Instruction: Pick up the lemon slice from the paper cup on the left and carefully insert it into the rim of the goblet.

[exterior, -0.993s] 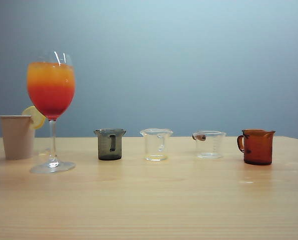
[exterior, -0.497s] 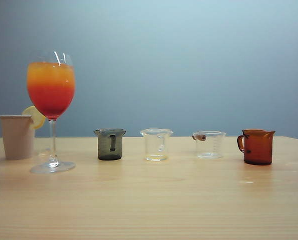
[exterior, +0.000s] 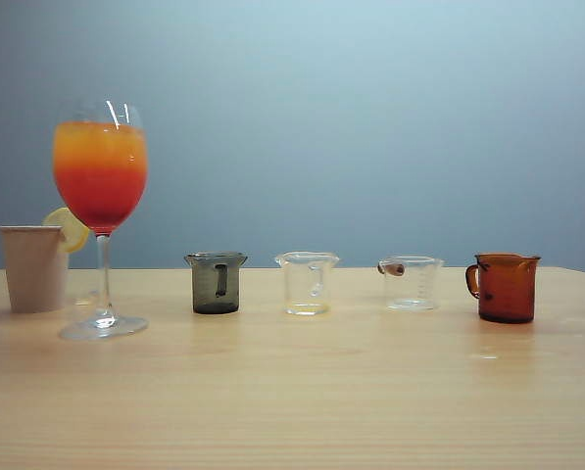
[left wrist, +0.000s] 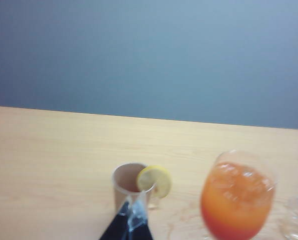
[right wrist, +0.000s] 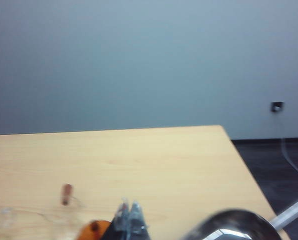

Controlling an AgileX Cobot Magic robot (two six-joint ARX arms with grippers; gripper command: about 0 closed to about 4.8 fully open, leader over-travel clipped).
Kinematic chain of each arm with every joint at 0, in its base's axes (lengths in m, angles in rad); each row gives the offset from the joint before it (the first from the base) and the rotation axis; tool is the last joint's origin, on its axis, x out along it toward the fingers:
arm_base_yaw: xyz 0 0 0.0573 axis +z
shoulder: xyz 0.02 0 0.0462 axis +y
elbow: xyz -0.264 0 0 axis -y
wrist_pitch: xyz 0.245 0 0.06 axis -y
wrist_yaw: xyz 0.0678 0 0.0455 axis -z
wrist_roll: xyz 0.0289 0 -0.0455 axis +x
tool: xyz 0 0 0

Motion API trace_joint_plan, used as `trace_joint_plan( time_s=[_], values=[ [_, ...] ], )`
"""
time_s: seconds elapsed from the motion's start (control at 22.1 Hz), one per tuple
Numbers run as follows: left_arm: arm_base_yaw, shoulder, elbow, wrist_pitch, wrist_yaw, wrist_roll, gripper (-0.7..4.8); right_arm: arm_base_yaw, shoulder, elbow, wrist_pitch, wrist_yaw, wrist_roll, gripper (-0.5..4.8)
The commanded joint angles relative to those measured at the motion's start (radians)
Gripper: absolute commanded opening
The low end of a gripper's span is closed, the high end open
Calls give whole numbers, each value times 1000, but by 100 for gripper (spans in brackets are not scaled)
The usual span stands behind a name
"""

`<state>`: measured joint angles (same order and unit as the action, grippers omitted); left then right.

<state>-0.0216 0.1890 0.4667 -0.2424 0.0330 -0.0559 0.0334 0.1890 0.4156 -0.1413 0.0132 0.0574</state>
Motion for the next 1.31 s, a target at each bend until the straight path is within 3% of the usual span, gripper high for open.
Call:
trace_joint_plan(
  time_s=[0.05,0.18,0.32,0.45,0.77,0.99,1.31],
  values=[
    [0,175,146,4,114,90,-5,0,115,108,26,-98,13,-6],
    [0,373,287,10,215,109,-5,0,245,215,27,-145,47,-6],
    [1,516,362,21,215,121,-5,19,323,260,76,-172,46,-6],
    [34,708,422,64,229,202,-5,95,405,284,150,-172,47,-6],
    [245,963,431,161,525,229,-5,431,622,325,261,-164,41,-6],
    [286,1104,431,291,731,388,-5,602,756,325,375,-166,43,-6],
    [260,1271,431,356,732,397,-5,671,816,325,409,-164,40,-6]
  ],
)
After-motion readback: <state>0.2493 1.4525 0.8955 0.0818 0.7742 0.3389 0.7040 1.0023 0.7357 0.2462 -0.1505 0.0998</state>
